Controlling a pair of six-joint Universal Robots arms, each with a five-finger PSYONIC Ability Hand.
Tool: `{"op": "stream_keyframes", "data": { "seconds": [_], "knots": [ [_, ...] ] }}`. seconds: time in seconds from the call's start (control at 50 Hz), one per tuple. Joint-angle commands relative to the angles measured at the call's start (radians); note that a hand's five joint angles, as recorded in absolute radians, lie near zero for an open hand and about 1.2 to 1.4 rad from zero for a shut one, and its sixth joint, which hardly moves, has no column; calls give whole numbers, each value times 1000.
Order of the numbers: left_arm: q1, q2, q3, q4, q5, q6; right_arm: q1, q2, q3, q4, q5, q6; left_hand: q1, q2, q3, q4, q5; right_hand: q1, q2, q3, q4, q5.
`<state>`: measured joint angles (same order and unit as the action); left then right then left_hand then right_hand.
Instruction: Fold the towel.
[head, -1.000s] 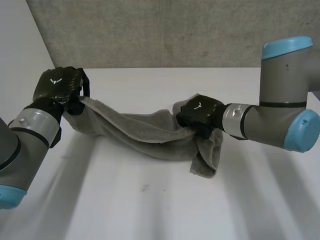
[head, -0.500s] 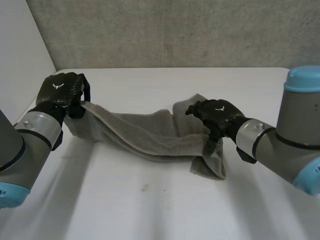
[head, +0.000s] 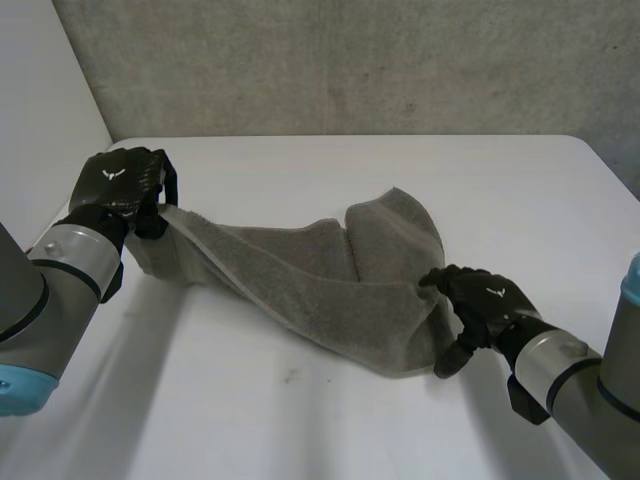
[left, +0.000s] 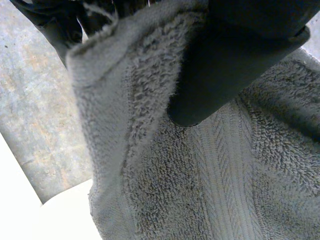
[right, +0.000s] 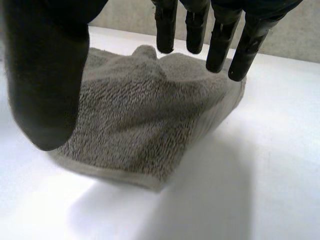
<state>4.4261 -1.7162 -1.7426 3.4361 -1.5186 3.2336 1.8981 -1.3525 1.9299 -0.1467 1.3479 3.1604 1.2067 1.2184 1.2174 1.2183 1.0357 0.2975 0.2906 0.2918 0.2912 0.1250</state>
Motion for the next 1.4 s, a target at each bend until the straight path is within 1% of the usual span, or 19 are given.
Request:
{"op": "stream_keyframes", "data": {
  "seconds": [0.02,0.14,0.18,0.26,0.46,0.6,0.84,0.94,1.12,1.16,1.18,1.2,1.22,1.24,1.26,1.28,1.3,1.4],
  "knots": [
    [4,0,-6,0,0,-1,-34,-30,70,-47,-1,-48,190,178,179,178,186,113,120,119,119,111],
    [15,-2,-8,0,2,-1,-47,-40,112,-68,-10,-120,190,178,179,178,186,137,144,143,143,135],
    [15,-2,-8,0,2,-1,-47,-39,135,-106,-13,-154,190,178,179,178,186,154,161,160,161,152],
    [15,-3,-8,2,2,-1,-40,-36,142,-142,-16,-171,190,178,179,178,186,160,167,166,167,158],
    [15,-11,-11,2,2,-1,-31,55,100,-169,-13,-233,190,178,179,178,186,245,252,251,251,243],
    [15,-13,-14,2,3,-3,-31,98,77,-174,-13,-244,190,178,179,178,186,348,355,354,354,346],
    [15,-19,-12,3,3,-1,-30,135,46,-208,-13,-244,190,178,179,178,186,331,338,336,337,329],
    [15,-20,-14,2,3,-1,21,176,5,-208,-3,-244,190,178,179,178,186,316,323,322,322,314],
    [15,-25,-12,2,3,-1,36,220,-32,-208,-1,-246,190,178,179,178,186,336,343,342,343,334],
    [15,-26,-12,2,3,-1,44,225,-43,-208,-1,-246,190,178,179,178,186,430,437,435,436,428],
    [15,-26,-12,2,3,-1,44,225,-43,-208,-1,-246,190,178,179,178,186,430,437,436,437,428],
    [15,-28,-12,2,3,-1,44,225,-48,-208,-1,-246,190,178,179,178,186,544,551,550,550,542],
    [15,-28,-12,3,3,-1,44,225,-55,-208,0,-244,190,178,179,178,186,766,773,772,772,764],
    [15,-28,-12,3,3,-1,44,225,-55,-208,0,-244,190,178,179,178,186,768,775,774,774,766],
    [15,-29,-12,3,3,-1,42,223,-66,-208,2,-243,190,178,179,178,186,992,999,998,998,990],
    [15,-29,-12,3,3,-1,42,223,-66,-208,2,-243,190,178,179,178,186,994,1001,1000,1000,992],
    [15,-31,-12,2,3,-1,41,217,-75,-208,0,-241,190,178,179,178,186,1098,1105,1103,1104,1096],
    [15,-31,-11,2,3,-1,30,196,-112,-206,7,-240,190,178,179,178,186,1099,1106,1104,1105,1097]
  ]
}}
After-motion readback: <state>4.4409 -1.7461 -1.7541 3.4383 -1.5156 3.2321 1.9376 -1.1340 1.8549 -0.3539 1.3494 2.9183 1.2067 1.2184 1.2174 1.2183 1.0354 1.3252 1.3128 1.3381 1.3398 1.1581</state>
